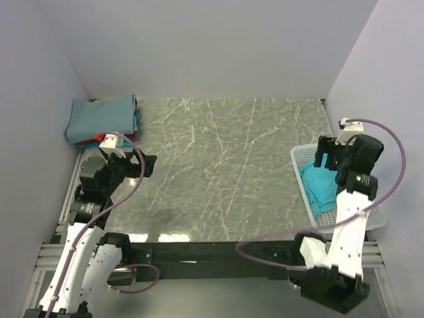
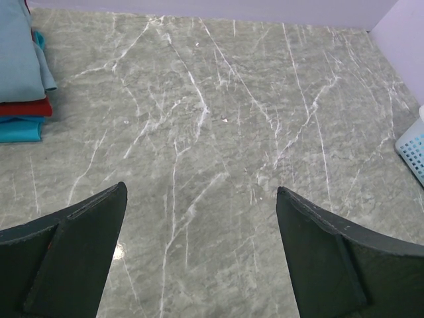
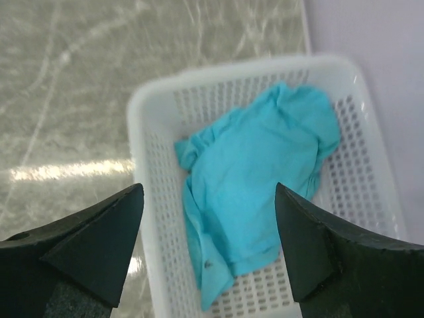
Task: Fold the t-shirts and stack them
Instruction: Grab the tshirt from the pile
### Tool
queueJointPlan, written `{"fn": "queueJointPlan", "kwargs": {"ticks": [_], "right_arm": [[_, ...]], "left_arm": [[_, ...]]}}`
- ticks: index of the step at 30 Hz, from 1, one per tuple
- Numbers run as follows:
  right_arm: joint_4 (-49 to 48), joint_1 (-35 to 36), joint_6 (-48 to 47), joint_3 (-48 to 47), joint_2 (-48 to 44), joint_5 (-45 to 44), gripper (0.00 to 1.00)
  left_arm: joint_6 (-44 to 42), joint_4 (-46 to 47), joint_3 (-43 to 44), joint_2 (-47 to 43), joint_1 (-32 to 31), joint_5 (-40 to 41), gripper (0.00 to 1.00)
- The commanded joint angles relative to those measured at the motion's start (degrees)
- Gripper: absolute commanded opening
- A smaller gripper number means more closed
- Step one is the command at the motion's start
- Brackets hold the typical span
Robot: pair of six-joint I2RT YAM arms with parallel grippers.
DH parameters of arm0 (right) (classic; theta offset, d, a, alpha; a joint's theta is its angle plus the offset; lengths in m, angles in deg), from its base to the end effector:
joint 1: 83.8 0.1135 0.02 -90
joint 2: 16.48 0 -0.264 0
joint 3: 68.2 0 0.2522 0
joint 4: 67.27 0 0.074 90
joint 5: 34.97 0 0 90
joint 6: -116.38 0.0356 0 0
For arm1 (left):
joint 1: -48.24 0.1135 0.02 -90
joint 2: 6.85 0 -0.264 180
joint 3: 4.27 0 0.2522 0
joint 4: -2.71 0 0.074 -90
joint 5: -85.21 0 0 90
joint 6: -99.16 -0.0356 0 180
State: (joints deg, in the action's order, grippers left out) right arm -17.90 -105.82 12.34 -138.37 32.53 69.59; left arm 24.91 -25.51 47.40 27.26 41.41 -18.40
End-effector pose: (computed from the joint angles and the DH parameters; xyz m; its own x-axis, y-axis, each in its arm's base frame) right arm 0.1680 -0.0583 0.3525 -0.4633 -0.0659 -0.8837 0.0465 0.9941 -0.0985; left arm 0.1465 -0.0260 0.3175 -0.2705 -0.2333 -0.9340 0.2824 0.9083 -0.3086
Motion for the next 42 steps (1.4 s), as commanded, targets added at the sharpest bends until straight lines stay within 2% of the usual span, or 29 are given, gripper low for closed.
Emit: {"fn": "queueJointPlan", "kwargs": {"ticks": [1, 5, 7, 11, 17, 23, 24, 26, 27, 28, 30, 31, 36, 39, 42], "right_arm": [[6.92, -5.74, -2.91, -3.10, 5.29, 8.98, 0.85], [7.54, -11.54, -4.67, -3.89, 13.18, 8.47, 0.81], [6.48, -12.34, -4.50, -4.24, 16.45, 4.78, 0.76], [5.26, -12.78, -3.63, -5.74, 25.15, 3.80, 0.70], [1.04, -9.36, -1.78, -9.69, 38.85, -0.41, 0.70], [-3.88, -3.82, 0.07, -11.10, 47.48, -7.17, 0.71], [-4.15, -3.56, 0.24, -11.10, 48.19, -7.53, 0.70], [-4.94, -3.38, 0.25, -10.75, 49.77, -8.58, 0.60], [-5.29, -3.38, -0.02, -10.40, 49.95, -8.77, 0.55], [-5.47, -3.38, -0.63, -9.61, 49.69, -9.38, 0.36], [-5.82, -3.38, -1.51, -8.64, 48.03, -10.43, 0.17], [-5.99, -3.38, -2.38, -7.16, 44.71, -11.13, 0.00], [-3.47, -2.59, -5.11, -7.05, 29.58, -12.20, 0.00], [2.15, -1.80, -5.65, -13.36, 22.54, -10.09, 0.00], [7.97, 1.18, -4.07, -24.68, 18.41, -6.14, 0.00]], "left_arm": [[-0.72, 1.36, 0.67, -1.06, -0.38, -0.28, 1.00], [-0.54, 1.62, 0.50, -2.38, -0.64, -1.42, 0.99], [-0.54, 1.71, 0.50, -2.99, -0.73, -1.95, 0.99], [-0.45, 1.63, 0.41, -3.43, -0.82, -2.13, 0.99], [-0.54, 1.36, 0.50, -3.17, -0.99, -1.69, 0.99], [-0.72, 1.10, 0.50, -2.29, -1.17, -0.90, 0.99], [-0.72, 1.10, 0.50, -2.20, -1.17, -0.81, 0.99], [-0.81, 1.01, 0.50, -2.29, -1.17, -0.55, 0.99], [-0.81, 1.10, 0.41, -2.20, -1.17, -0.63, 0.99], [-0.81, 1.10, 0.50, -2.12, -1.17, -0.63, 0.99], [-0.81, 1.10, 0.50, -2.03, -1.17, -0.72, 1.00], [-0.81, 1.19, 0.41, -1.85, -1.17, -0.89, 0.99], [-0.89, 1.36, 0.50, -1.68, -1.17, -1.42, 0.99], [-0.89, 1.28, 0.50, -1.68, -1.17, -1.25, 0.99], [-0.89, 1.27, 0.50, -1.76, -1.17, -1.07, 0.99]]}}
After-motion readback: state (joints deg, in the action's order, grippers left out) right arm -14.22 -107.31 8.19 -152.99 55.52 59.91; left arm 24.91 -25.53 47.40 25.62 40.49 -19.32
